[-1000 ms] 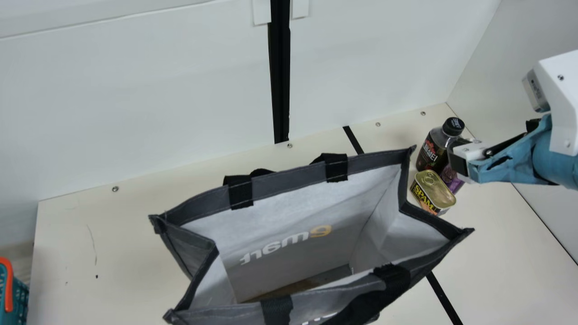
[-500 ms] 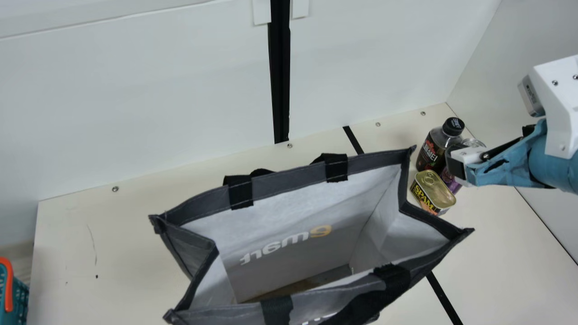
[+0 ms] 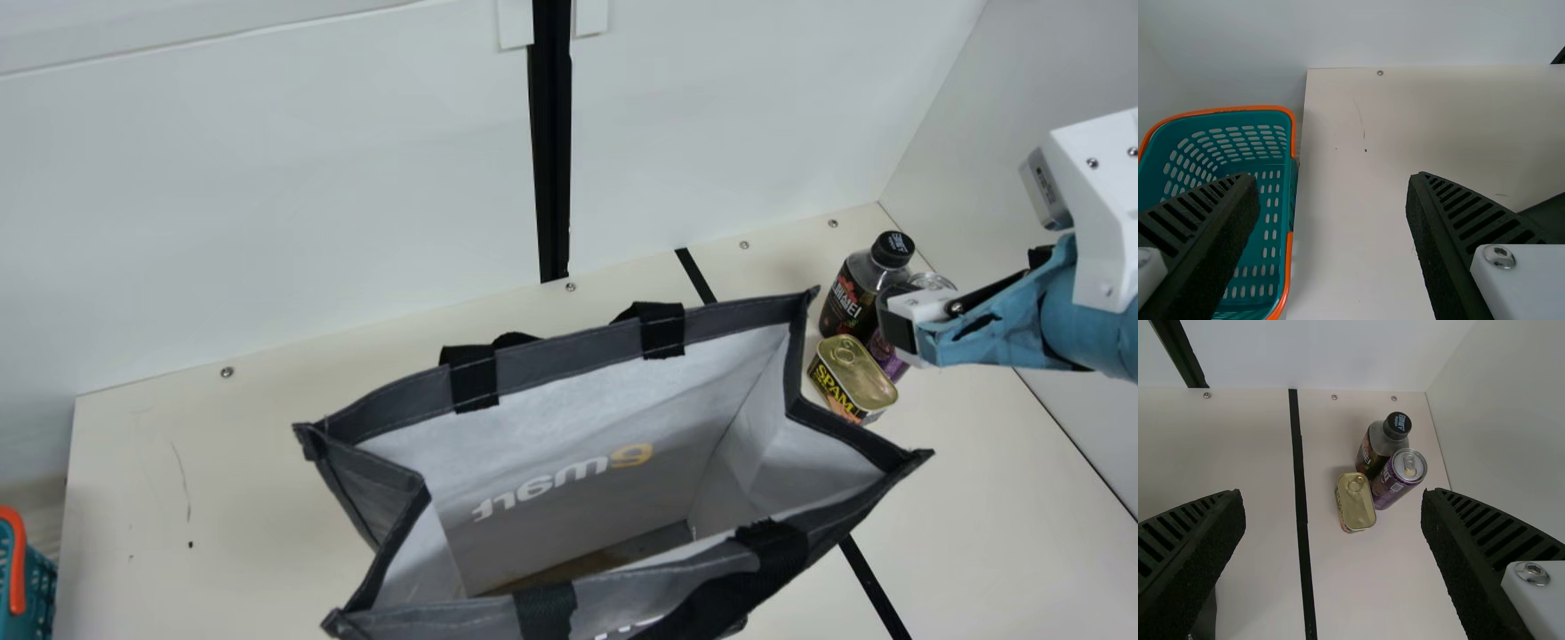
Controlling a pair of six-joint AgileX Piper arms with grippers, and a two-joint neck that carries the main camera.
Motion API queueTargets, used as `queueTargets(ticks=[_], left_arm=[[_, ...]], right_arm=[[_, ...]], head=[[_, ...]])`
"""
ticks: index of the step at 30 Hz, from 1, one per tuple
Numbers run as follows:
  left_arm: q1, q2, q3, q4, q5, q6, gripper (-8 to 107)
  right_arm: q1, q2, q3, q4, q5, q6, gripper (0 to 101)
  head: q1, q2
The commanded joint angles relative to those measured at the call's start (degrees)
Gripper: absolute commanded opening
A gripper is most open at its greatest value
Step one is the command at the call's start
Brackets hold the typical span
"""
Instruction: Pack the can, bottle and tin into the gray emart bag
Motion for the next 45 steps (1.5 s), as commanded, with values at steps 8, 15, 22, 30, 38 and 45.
queueTargets(ticks=[8, 15, 22, 30, 38, 45], left_arm=[[0.0, 0.0, 0.0, 0.0, 0.0, 0.0, 90], [0.0, 0.0, 0.0, 0.0, 0.0, 0.0, 90], [-1.8, 0.8, -1.0, 0.2, -0.3, 0.0, 90], [-3.9, 2.9, -3.7, -0.5, -1.6, 1.5, 90], [-4.7, 5.7, -6.9, -2.3, -3.1, 4.3, 90], [-4.6, 8.4, -10.1, -4.3, -4.0, 6.7, 90]], right_arm=[[0.0, 0.0, 0.0, 0.0, 0.0, 0.0, 91], [0.0, 0.0, 0.0, 0.0, 0.0, 0.0, 91], [0.0, 0.0, 0.0, 0.0, 0.0, 0.0, 91], [0.0, 0.0, 0.0, 0.0, 0.0, 0.0, 91], [0.0, 0.0, 0.0, 0.0, 0.0, 0.0, 91], [0.0, 0.0, 0.0, 0.0, 0.0, 0.0, 91]], head=[[-1.3, 0.0], [-1.3, 0.0], [-1.3, 0.0], [-1.3, 0.0], [-1.3, 0.0], [-1.3, 0.0]])
